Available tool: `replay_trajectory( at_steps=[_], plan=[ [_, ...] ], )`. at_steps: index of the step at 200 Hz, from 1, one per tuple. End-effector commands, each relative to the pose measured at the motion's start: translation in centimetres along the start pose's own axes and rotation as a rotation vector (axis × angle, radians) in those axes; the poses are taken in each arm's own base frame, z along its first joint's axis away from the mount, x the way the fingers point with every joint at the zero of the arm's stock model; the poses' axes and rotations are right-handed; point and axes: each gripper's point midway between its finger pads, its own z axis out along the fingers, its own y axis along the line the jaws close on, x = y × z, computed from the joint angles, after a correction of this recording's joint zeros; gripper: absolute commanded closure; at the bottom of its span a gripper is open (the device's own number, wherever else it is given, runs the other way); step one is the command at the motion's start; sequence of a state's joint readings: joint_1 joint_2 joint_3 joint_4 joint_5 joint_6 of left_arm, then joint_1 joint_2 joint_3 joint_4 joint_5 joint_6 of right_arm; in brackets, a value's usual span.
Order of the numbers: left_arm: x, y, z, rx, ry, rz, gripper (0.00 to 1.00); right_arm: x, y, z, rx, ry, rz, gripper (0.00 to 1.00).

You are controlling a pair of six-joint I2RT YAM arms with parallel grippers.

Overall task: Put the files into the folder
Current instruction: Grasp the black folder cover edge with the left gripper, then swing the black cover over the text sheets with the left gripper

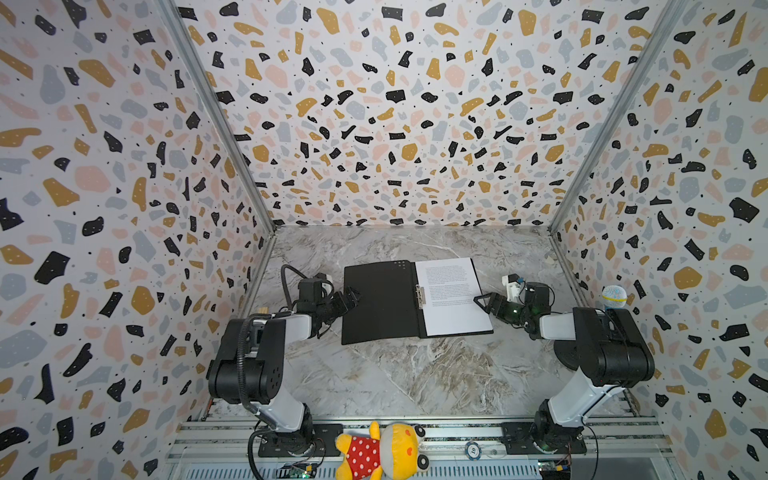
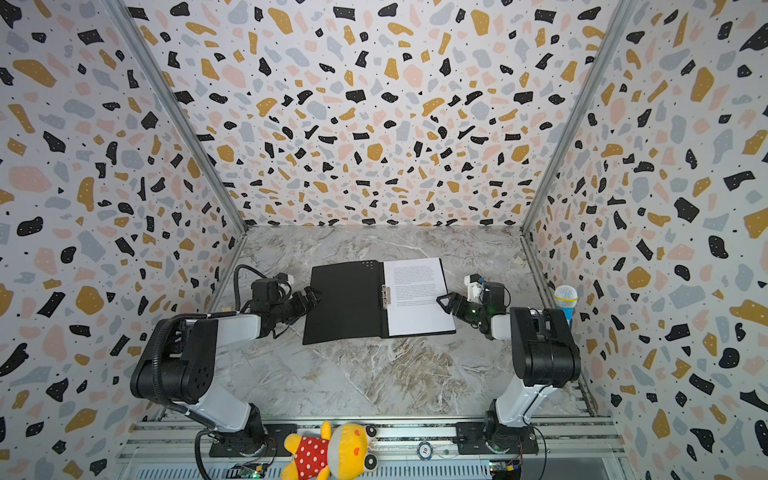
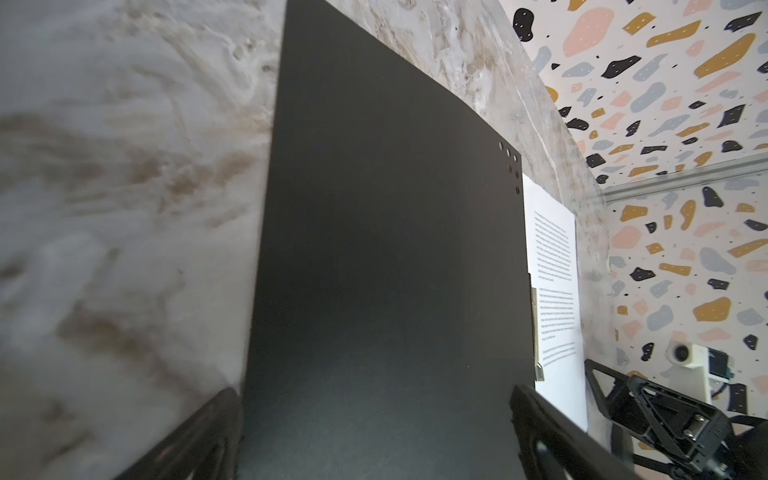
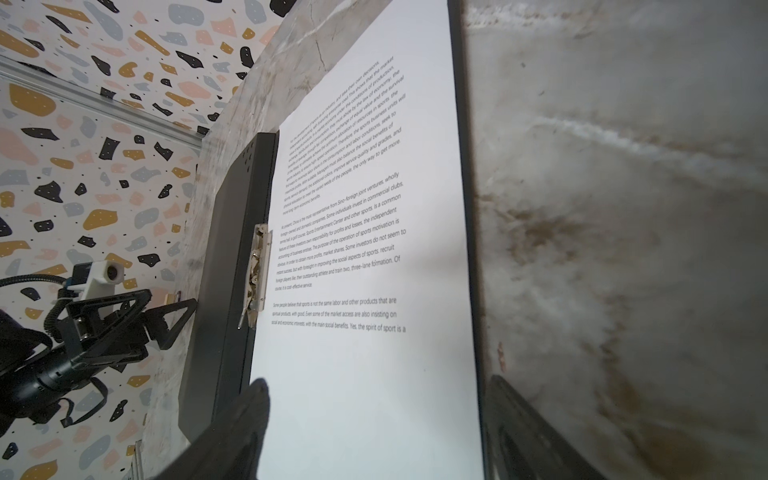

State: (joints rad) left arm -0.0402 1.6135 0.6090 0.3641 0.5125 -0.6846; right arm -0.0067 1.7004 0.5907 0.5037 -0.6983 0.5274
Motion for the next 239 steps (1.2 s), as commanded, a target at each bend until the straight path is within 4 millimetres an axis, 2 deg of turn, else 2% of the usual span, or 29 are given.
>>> replay_trajectory(
  at_steps=[1, 50, 100, 239],
  plan=[
    [1.4, -4.2, -0.5, 0.198, 0.07, -0.041, 0.0, 5.8, -1.8, 0.0, 0.069, 0.171, 0.154, 0.18],
    [0.3, -5.9, -1.6, 0.233, 0.034, -0.021, 0.0, 6.3, -1.7, 0.0, 0.073, 0.183, 0.153, 0.18],
    [-1.4, -8.6, -3.2, 0.293, -0.014, 0.0, 0.0, 6.7, -1.6, 0.1, 0.076, 0.193, 0.154, 0.18],
    [-4.7, -14.2, -7.2, 0.43, -0.124, 0.021, 0.0, 6.9, -1.6, -0.1, 0.076, 0.193, 0.151, 0.18]
  ],
)
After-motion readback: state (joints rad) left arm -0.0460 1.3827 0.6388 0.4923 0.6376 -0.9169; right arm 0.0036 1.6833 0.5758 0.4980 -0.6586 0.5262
